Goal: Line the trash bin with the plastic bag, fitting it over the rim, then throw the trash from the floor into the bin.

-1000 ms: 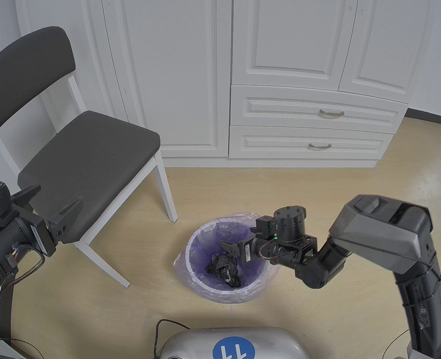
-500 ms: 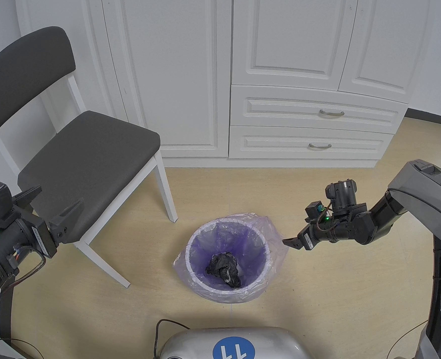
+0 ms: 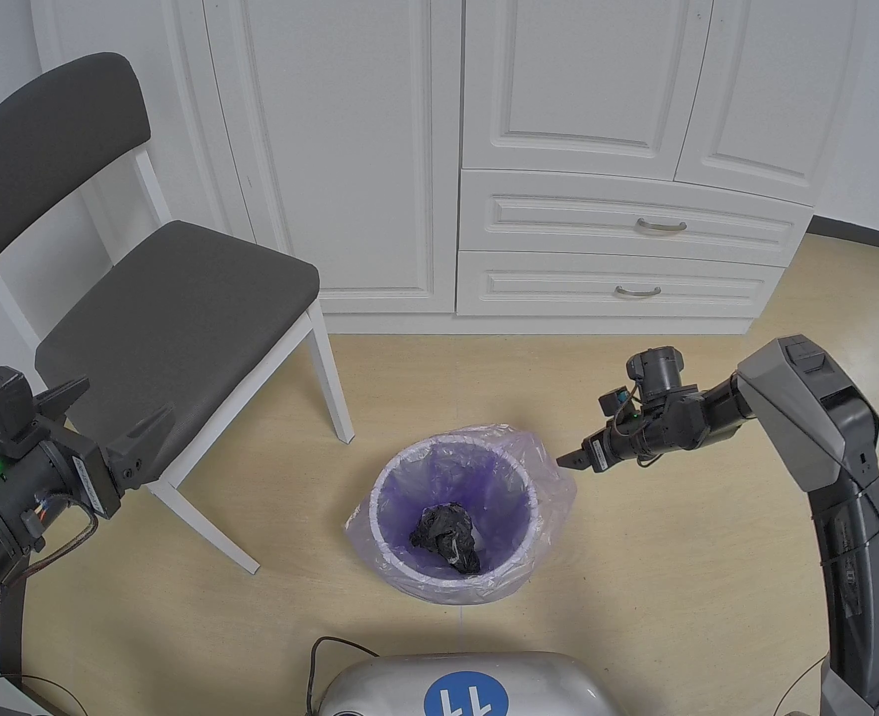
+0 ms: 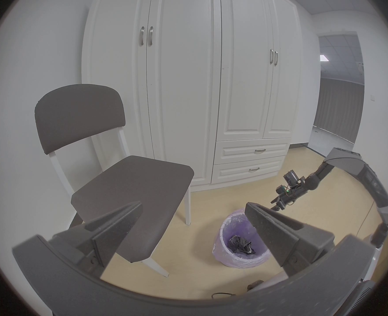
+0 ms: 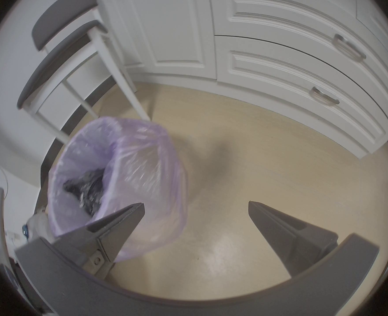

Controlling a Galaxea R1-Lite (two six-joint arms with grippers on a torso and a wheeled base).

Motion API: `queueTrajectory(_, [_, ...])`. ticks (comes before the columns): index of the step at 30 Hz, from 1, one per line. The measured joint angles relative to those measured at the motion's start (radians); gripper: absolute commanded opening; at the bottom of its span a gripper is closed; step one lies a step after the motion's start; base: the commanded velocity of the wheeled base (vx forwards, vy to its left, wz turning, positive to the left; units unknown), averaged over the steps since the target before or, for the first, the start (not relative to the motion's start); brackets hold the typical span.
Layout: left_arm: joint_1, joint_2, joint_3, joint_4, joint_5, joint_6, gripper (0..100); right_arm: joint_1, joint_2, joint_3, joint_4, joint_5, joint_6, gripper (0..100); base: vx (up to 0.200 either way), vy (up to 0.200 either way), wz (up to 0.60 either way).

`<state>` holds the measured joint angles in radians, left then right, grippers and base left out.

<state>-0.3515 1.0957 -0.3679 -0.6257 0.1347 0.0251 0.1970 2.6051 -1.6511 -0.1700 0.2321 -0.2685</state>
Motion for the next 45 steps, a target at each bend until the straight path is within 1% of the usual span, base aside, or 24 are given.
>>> queueTrajectory(4, [0.000, 0.004, 0.000, 0.000, 0.000, 0.000, 100, 0.009, 0.091, -0.163, 0.095, -0.002, 0.042, 100, 0.000, 0.000, 0.00])
queueTrajectory(8, [0.001, 0.007, -0.002, 0.000, 0.001, 0.001, 100, 0.024, 0.180, -0.280, 0.193, -0.003, 0.064, 100, 0.000, 0.000, 0.00])
queueTrajectory(10, [0.001, 0.008, -0.005, -0.003, 0.001, 0.001, 100, 0.032, 0.216, -0.314, 0.224, -0.001, 0.073, 100, 0.000, 0.000, 0.00])
queueTrajectory(14, [0.002, 0.009, -0.005, -0.020, 0.000, 0.002, 100, 0.037, 0.273, -0.340, 0.241, 0.005, 0.091, 100, 0.000, 0.000, 0.00])
queueTrajectory(19, [0.005, 0.010, -0.004, -0.047, 0.001, 0.002, 100, 0.041, 0.306, -0.348, 0.235, 0.057, 0.177, 100, 0.000, 0.000, 0.00])
queueTrajectory(20, [0.006, 0.009, -0.003, -0.051, 0.001, 0.002, 100, 0.041, 0.311, -0.348, 0.223, 0.071, 0.196, 100, 0.000, 0.000, 0.00])
queueTrajectory(24, [0.008, 0.008, -0.003, -0.056, 0.001, 0.001, 100, 0.042, 0.324, -0.349, 0.164, 0.091, 0.239, 100, 0.000, 0.000, 0.00])
queueTrajectory(26, [0.007, 0.010, -0.001, -0.057, 0.001, 0.001, 100, 0.045, 0.330, -0.350, 0.137, 0.091, 0.268, 100, 0.000, 0.000, 0.00])
queueTrajectory(30, [0.003, 0.020, 0.005, -0.057, 0.001, 0.001, 100, 0.048, 0.338, -0.350, 0.129, 0.081, 0.280, 100, 0.000, 0.000, 0.00])
queueTrajectory(35, [0.001, 0.039, 0.011, -0.058, 0.001, 0.000, 100, 0.048, 0.337, -0.348, 0.127, -0.001, 0.290, 100, 0.000, 0.000, 0.00])
queueTrajectory(37, [-0.001, 0.044, 0.013, -0.058, 0.001, 0.001, 100, 0.047, 0.326, -0.338, 0.122, -0.014, 0.308, 100, 0.000, 0.000, 0.00])
queueTrajectory(40, [-0.004, 0.048, 0.014, -0.058, 0.001, 0.001, 100, 0.046, 0.298, -0.294, 0.098, -0.014, 0.333, 100, 0.000, 0.000, 0.00])
queueTrajectory(43, [-0.014, 0.050, 0.017, -0.058, 0.001, 0.001, 100, 0.035, 0.254, -0.194, 0.010, -0.006, 0.355, 100, 0.000, 0.000, 0.00])
queueTrajectory(45, [-0.022, 0.050, 0.020, -0.058, 0.001, 0.002, 100, 0.022, 0.223, -0.110, -0.095, -0.001, 0.367, 100, 0.000, 0.000, 0.00])
